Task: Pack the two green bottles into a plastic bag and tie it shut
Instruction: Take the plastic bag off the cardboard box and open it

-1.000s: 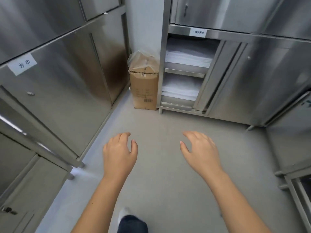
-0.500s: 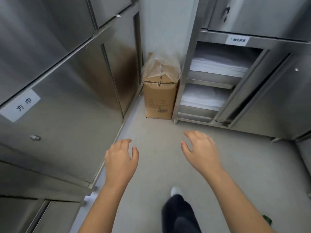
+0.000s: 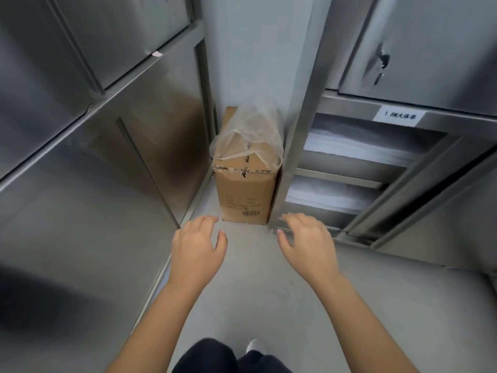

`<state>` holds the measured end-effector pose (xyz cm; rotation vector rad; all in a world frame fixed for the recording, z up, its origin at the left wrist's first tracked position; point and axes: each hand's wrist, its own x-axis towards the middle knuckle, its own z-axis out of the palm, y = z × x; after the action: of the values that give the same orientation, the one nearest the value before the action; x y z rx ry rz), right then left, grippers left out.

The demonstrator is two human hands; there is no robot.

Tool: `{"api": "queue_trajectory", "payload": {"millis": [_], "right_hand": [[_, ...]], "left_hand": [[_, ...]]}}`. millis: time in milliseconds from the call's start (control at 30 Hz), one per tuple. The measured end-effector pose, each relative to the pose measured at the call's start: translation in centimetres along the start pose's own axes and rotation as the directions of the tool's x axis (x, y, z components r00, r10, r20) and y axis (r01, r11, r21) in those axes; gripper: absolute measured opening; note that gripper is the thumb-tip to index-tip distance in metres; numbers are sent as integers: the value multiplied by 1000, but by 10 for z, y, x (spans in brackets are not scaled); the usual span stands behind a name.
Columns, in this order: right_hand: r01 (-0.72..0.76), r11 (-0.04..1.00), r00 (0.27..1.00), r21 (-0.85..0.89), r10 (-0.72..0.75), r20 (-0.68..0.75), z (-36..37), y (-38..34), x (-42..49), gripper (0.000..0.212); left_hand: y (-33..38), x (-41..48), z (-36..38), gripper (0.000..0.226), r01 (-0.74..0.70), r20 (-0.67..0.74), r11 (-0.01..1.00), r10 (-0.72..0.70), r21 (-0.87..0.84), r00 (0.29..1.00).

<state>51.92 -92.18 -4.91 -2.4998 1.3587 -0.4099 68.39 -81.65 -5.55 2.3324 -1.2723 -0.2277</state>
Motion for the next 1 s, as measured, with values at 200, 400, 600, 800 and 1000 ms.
{"api": "queue_trajectory", "payload": {"millis": [200, 400, 600, 800, 1000], "right_hand": [[17, 1000, 999, -14, -16, 48, 31, -11, 95, 28], [-52, 998, 997, -33, 54, 54, 61, -42, 183, 29], [-106, 993, 994, -57, 108, 22, 89, -58, 261, 25], [-140, 988, 990, -58, 141, 12, 112, -48, 322, 25], [-132, 991, 991, -26, 132, 34, 141, -19, 383, 38]], "left_hand": [[-30, 89, 5, 47, 40, 28, 999, -39, -23, 999], [-72, 192, 5, 44, -27, 91, 999, 28, -21, 995], [-95, 287, 8, 41, -123, 111, 992, 125, -18, 986], [-96, 354, 29, 39, -168, 159, 981, 183, -99, 970], [-98, 418, 67, 27, -214, 120, 975, 220, -63, 968]]}}
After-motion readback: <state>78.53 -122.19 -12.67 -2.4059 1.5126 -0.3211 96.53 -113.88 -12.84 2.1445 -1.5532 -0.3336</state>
